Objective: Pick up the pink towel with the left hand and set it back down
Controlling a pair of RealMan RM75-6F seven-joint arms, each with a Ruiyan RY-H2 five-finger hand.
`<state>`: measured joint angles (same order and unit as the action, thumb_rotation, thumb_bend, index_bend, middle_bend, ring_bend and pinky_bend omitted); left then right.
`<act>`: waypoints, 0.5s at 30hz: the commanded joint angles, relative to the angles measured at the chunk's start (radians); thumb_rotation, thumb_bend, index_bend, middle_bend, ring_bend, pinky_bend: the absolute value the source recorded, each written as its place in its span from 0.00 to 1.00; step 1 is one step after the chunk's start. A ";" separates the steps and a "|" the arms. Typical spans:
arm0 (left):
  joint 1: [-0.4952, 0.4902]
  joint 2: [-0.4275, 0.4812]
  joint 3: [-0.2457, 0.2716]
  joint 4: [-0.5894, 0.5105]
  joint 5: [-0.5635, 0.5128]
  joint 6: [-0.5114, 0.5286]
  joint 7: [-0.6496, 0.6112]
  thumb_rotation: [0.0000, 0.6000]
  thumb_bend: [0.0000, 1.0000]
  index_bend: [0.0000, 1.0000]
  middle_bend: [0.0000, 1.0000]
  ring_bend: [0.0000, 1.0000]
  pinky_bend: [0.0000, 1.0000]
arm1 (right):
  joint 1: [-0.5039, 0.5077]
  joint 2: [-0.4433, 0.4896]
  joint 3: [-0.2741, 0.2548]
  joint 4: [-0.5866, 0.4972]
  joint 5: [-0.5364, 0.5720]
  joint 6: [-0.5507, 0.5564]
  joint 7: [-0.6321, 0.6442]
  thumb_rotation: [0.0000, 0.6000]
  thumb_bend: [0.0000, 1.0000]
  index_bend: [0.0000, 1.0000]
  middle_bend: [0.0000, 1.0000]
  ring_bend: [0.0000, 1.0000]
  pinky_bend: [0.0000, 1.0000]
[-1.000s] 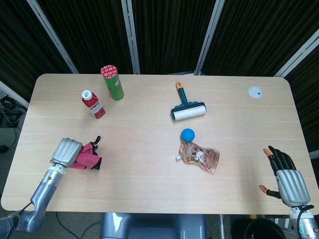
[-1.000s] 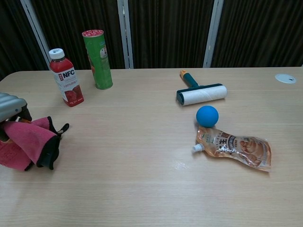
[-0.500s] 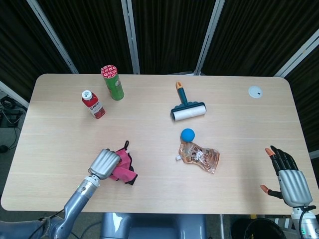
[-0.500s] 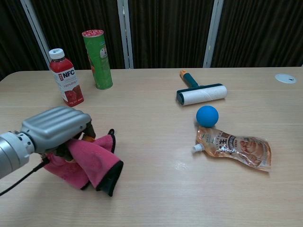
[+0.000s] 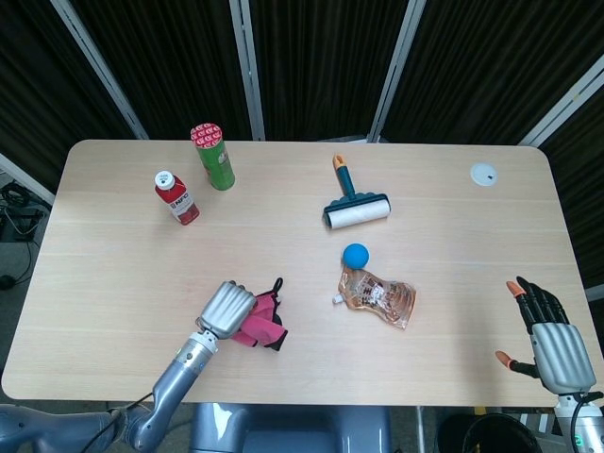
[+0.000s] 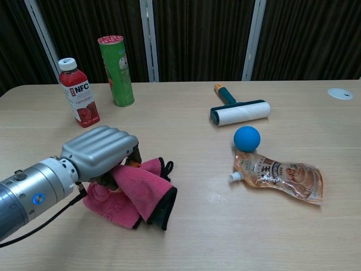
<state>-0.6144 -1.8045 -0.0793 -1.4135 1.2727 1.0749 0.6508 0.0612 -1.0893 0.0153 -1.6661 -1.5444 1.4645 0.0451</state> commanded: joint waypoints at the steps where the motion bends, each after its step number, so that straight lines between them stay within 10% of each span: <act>1: 0.004 0.048 -0.014 0.027 -0.009 0.002 -0.025 1.00 0.47 0.88 0.68 0.60 0.58 | -0.001 0.000 -0.001 0.000 -0.002 0.001 -0.002 1.00 0.06 0.00 0.00 0.00 0.08; 15: 0.072 0.256 -0.039 0.168 -0.034 0.039 -0.197 1.00 0.47 0.88 0.68 0.60 0.58 | 0.000 -0.006 0.001 -0.005 0.000 -0.001 -0.032 1.00 0.06 0.00 0.00 0.00 0.08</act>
<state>-0.5551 -1.5669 -0.1115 -1.2561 1.2475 1.1099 0.4799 0.0613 -1.0952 0.0161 -1.6709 -1.5443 1.4635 0.0140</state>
